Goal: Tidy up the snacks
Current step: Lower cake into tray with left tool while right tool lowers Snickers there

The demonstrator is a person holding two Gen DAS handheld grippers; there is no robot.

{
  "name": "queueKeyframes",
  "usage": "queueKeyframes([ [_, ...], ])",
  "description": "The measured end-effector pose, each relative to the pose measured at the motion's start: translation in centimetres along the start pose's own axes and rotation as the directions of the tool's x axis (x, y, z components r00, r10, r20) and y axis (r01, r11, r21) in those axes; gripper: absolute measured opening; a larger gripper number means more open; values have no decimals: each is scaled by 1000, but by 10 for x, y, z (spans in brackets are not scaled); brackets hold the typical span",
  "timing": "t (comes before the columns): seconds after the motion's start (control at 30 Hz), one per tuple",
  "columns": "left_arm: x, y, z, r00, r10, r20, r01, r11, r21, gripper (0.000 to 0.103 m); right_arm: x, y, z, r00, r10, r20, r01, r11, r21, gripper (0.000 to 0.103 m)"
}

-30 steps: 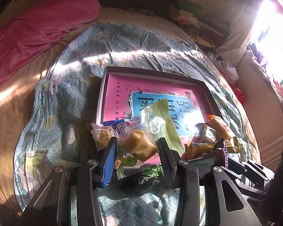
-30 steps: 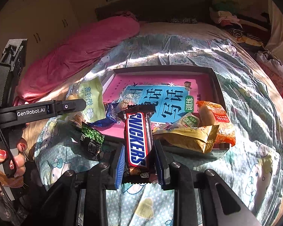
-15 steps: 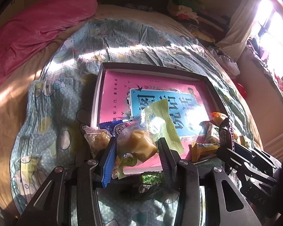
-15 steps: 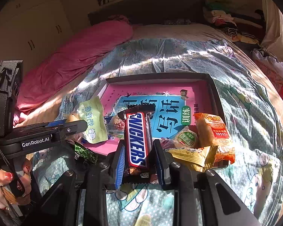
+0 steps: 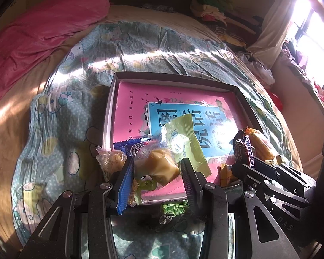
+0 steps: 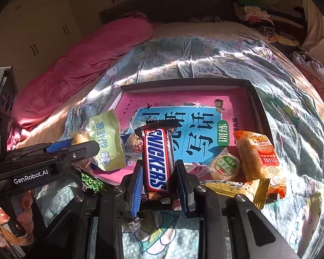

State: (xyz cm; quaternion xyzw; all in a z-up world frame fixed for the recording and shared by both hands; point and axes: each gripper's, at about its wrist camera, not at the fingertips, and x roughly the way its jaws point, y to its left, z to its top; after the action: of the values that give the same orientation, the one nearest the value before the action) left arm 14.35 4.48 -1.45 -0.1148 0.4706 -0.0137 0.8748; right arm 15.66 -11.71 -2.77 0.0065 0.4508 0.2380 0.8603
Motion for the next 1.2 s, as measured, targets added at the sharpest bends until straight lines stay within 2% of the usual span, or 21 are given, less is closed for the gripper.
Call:
queueKeyframes([
  [0.53, 10, -6, 1, 1000, 9, -23, -8, 1000, 29, 45, 18, -9, 10, 1000, 15, -25, -14, 999, 38, 29],
  [0.87, 16, -11, -1, 999, 17, -47, -15, 999, 49, 45, 30, -5, 9, 999, 18, -41, -18, 1000, 13, 29],
  [1.2, 22, -13, -2, 997, 31, -64, -27, 998, 64, 46, 15, 2, 4, 999, 31, -22, -32, 999, -21, 29],
])
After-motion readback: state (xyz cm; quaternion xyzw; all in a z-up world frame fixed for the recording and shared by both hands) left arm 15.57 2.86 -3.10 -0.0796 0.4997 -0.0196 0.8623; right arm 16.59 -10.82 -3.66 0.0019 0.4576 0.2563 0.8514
